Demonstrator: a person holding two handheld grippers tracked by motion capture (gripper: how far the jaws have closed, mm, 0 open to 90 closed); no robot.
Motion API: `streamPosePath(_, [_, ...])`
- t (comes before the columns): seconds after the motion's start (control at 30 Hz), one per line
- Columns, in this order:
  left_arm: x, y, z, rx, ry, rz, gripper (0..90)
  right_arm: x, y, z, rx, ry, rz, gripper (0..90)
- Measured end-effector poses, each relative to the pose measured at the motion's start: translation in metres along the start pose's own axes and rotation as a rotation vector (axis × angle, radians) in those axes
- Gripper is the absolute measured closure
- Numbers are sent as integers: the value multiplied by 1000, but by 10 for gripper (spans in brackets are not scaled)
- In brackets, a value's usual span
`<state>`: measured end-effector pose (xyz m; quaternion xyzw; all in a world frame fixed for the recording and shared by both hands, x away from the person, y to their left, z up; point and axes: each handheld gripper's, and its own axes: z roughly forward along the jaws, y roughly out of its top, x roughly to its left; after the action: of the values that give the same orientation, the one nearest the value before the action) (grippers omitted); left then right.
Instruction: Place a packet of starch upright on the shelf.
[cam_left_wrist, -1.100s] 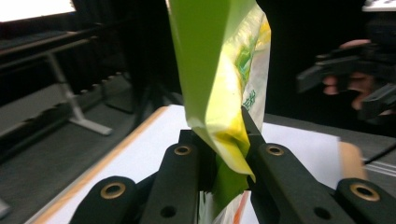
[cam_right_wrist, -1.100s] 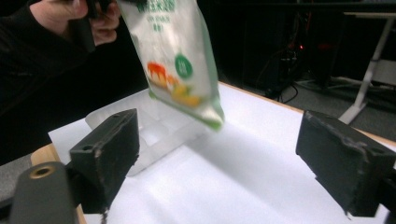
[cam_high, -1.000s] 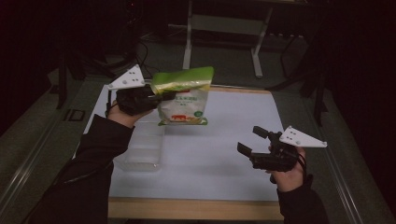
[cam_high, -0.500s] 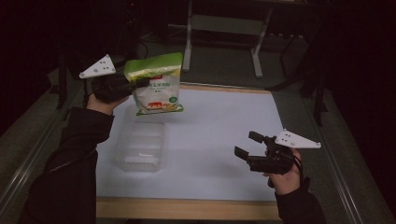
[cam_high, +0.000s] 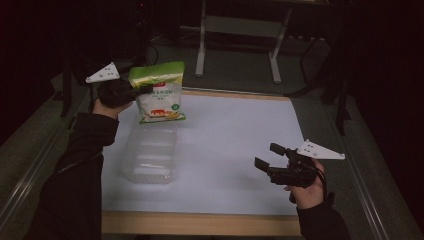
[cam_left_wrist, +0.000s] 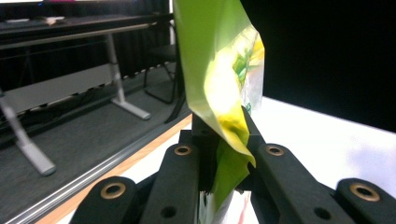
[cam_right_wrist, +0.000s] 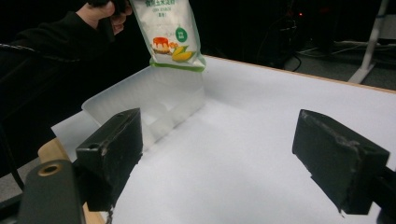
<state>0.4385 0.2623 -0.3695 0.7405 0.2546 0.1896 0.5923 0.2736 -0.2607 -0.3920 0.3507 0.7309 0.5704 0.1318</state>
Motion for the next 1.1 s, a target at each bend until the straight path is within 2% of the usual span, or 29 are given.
streamPosePath(0.2, [15, -13, 5, 6, 9, -31, 836, -2, 1, -1, 1, -8, 3, 162])
streamPosePath(0.23, [18, -18, 5, -15, 12, -39, 836, -3, 1, -2, 3, -13, 7, 162])
streamPosePath(0.33, [23, -25, 4, -31, 5, -64, 836, -4, 0, -2, 5, -13, 12, 163])
streamPosePath(0.67, [24, -42, 3, 31, 14, -50, 836, -5, -2, -1, 12, -7, 14, 163])
streamPosePath(0.87, [26, -52, 3, 11, 30, -78, 835, -5, -3, 0, 13, -3, 19, 163])
streamPosePath(0.97, [29, -58, 0, 20, 43, -98, 835, -5, -5, 1, 19, -2, 22, 164])
streamPosePath(1.1, [30, -60, -6, 53, 63, -89, 835, -5, -6, 2, 24, 4, 25, 164])
